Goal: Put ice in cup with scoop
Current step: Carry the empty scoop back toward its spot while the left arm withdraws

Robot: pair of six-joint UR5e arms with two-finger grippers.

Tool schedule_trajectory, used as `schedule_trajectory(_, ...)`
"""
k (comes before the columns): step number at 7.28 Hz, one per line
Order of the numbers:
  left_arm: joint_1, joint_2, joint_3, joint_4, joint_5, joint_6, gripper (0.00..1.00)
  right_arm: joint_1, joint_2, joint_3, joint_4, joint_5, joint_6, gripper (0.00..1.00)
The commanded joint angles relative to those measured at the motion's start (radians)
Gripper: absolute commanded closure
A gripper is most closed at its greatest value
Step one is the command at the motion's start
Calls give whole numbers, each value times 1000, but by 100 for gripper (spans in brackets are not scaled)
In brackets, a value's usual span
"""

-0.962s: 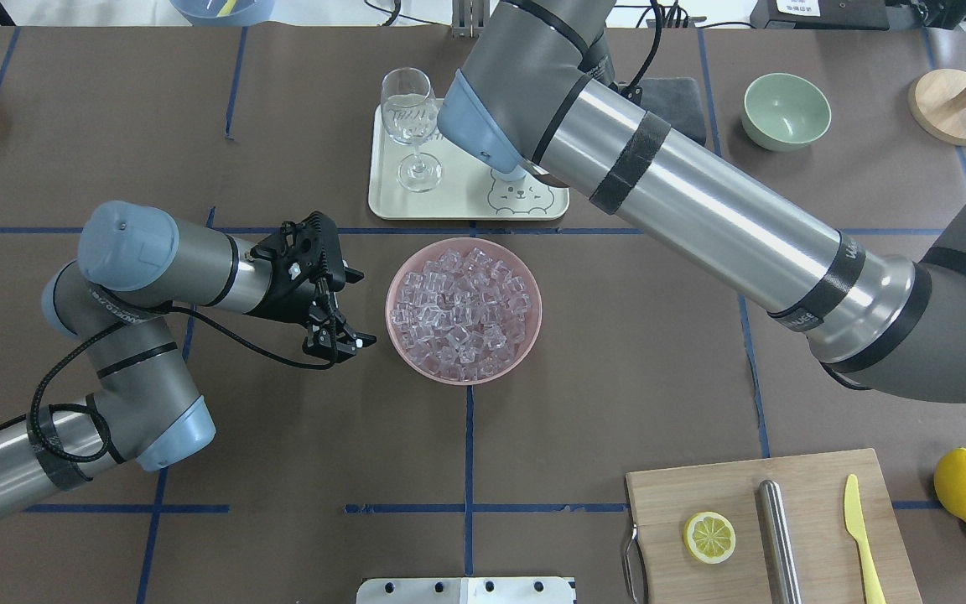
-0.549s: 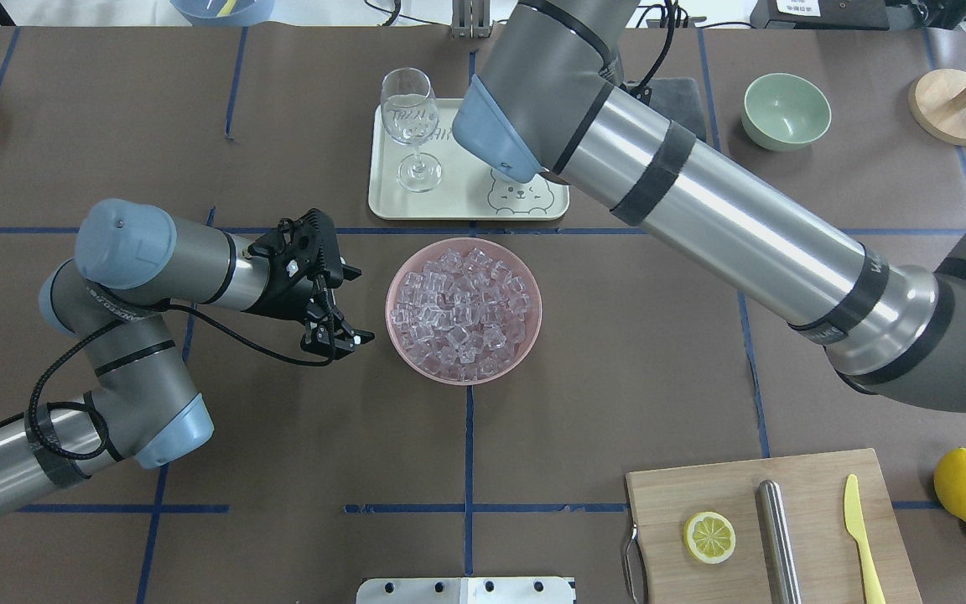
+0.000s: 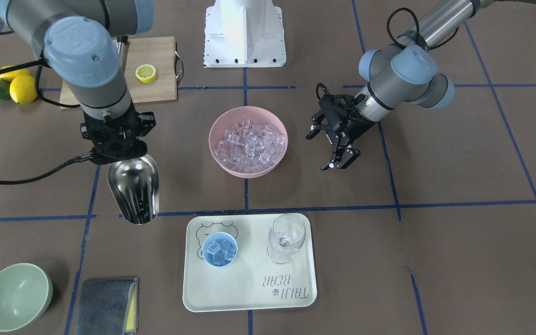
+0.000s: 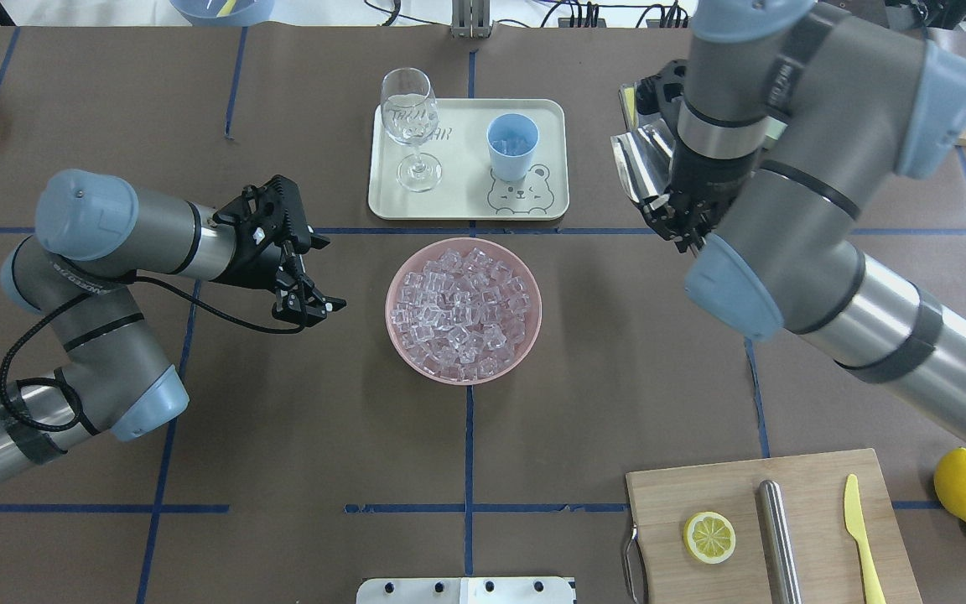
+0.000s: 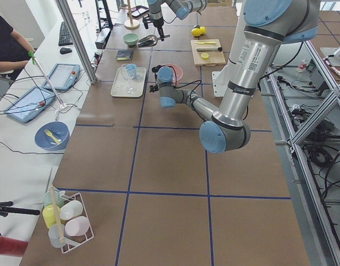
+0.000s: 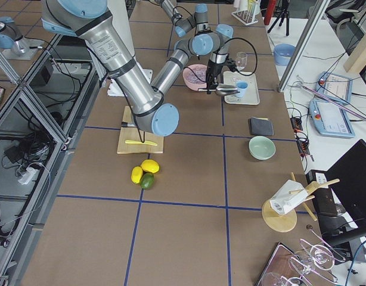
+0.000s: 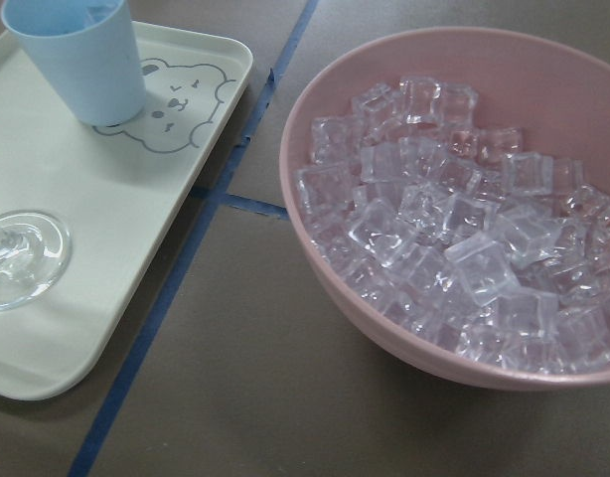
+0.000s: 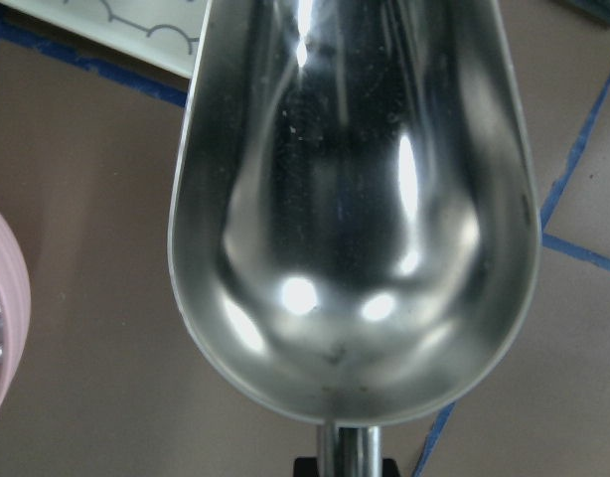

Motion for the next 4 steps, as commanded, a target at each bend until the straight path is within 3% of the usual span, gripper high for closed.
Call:
schedule_trajectory(1,-52,34,-30,-1,2,4,0,20,-192,120,67,-5,64,100)
schedule_trajectory(3,-146,107,-50,-1,-17,32,0,25,-336,215,81,-14,61,100)
schedule_trajectory(4,-163,159,-63,1,-12,146,0,27,-430,256,149,-14,85,100)
